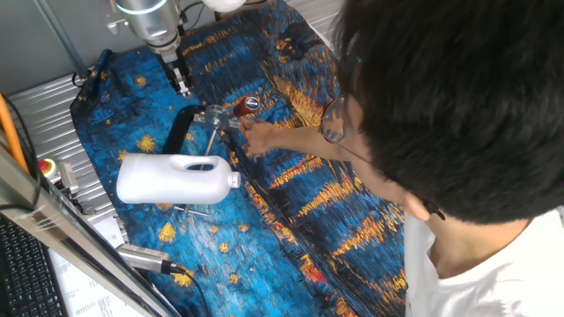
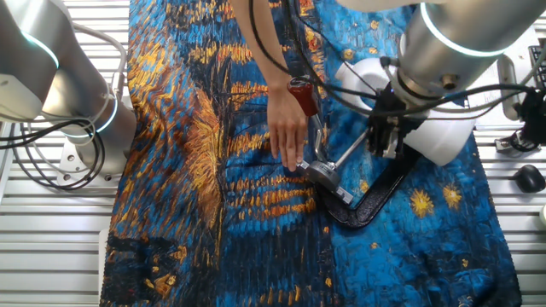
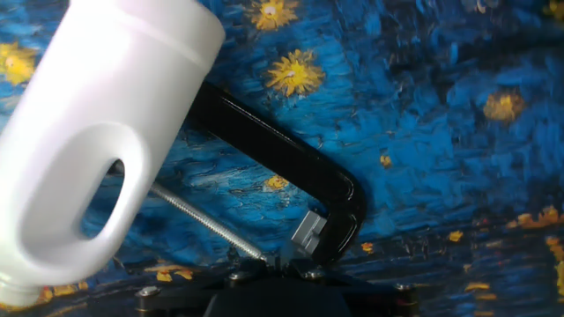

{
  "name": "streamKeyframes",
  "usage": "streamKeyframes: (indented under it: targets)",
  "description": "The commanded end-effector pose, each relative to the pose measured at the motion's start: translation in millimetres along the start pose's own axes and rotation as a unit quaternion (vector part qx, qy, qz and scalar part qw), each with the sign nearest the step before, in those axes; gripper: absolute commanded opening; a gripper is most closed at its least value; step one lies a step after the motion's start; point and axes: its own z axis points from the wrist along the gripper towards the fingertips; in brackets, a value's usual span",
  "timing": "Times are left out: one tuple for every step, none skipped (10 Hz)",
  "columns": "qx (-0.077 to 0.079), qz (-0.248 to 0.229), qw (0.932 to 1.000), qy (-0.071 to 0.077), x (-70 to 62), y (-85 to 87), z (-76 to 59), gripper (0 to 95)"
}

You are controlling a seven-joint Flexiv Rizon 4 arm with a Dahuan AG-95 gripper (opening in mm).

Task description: Pull up the lever

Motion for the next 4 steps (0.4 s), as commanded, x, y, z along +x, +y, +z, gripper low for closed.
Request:
streamKeyframes:
  targets:
    - [-0.032, -0.011, 0.9994, 0.001, -1.6, -0.5, 0.0, 0.0]
    - [-0.034, -0.011, 0.9994, 0.001, -2.1, -0.3, -0.1, 0.0]
    - [-0.035, -0.013, 0.9993, 0.001, -2.7, -0.2, 1.0, 0.0]
    - [-0.037, -0.014, 0.9992, -0.001, -2.7, -0.2, 1.4, 0.0]
